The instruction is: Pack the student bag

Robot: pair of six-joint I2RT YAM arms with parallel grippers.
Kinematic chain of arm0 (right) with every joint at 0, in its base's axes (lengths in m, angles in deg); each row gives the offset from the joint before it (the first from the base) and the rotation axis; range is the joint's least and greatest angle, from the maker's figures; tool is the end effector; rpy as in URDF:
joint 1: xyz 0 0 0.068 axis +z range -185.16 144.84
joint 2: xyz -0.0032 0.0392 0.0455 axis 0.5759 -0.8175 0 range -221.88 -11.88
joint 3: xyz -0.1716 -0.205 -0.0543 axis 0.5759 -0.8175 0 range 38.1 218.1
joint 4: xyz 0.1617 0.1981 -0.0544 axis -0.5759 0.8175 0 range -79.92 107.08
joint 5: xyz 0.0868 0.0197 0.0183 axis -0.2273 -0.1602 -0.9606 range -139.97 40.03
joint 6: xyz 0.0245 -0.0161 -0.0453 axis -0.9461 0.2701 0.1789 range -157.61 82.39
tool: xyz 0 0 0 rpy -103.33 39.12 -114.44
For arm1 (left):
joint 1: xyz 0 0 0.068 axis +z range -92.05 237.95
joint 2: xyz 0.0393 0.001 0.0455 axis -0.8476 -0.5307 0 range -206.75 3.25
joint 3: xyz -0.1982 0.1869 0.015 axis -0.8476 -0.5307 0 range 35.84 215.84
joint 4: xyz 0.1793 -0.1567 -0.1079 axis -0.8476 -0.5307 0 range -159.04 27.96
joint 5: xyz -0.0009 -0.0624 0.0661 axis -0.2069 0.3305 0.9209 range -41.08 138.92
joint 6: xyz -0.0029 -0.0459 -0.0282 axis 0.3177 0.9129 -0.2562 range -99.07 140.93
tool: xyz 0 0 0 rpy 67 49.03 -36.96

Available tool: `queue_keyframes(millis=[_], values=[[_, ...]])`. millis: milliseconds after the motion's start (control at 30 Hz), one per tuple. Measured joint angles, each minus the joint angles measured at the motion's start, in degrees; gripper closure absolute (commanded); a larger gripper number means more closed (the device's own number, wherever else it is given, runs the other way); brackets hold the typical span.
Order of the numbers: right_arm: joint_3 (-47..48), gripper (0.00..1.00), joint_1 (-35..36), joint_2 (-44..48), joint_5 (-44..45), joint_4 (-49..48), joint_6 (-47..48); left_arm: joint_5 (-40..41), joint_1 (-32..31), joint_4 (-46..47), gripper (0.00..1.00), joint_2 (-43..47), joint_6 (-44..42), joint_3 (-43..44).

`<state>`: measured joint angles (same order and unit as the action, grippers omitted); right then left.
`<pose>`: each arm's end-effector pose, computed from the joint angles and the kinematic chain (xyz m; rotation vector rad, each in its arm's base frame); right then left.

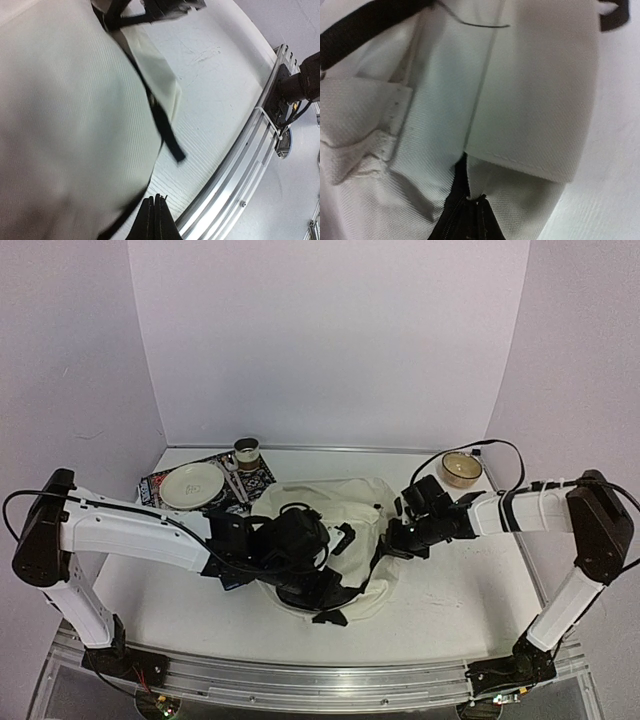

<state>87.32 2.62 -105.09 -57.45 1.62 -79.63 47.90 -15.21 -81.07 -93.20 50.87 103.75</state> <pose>0.2671 0.2130 0.1865 0.0077 2.3414 0.8898 0.1059 -0.3519 0.2305 0.9586 2.3956 -0.7985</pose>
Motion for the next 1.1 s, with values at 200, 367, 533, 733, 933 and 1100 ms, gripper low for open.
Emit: queue_keyframes(millis=[200, 367, 533, 733, 933, 1100], values=[[5.4, 1.0, -8.1, -4.5, 2.8, 0.3, 3.6, -0.3, -0.2, -0.5, 1.0, 2.4, 0.0, -1.2], [12.2, 0.95, -11.3, -7.8, 3.4, 1.2, 6.4, 0.5, -0.2, -0.5, 1.0, 2.3, 0.0, -1.2], [15.5, 0.77, -11.6, -8.9, 0.2, 1.1, 7.8, 3.6, -0.2, -0.5, 0.84, 0.2, -0.1, 0.1], [10.4, 0.56, -11.8, -5.2, 0.0, 2.0, 9.2, 8.1, -0.1, -0.3, 0.7, -2.0, -1.2, 3.0], [6.4, 0.54, -11.9, 0.6, -1.4, 5.0, 10.8, 11.6, 1.4, 0.0, 0.69, -3.3, -0.9, 2.9], [3.1, 0.55, -11.4, 1.4, -6.0, 3.3, 9.8, 13.1, 4.2, 0.0, 0.69, -3.9, 0.0, 0.8]])
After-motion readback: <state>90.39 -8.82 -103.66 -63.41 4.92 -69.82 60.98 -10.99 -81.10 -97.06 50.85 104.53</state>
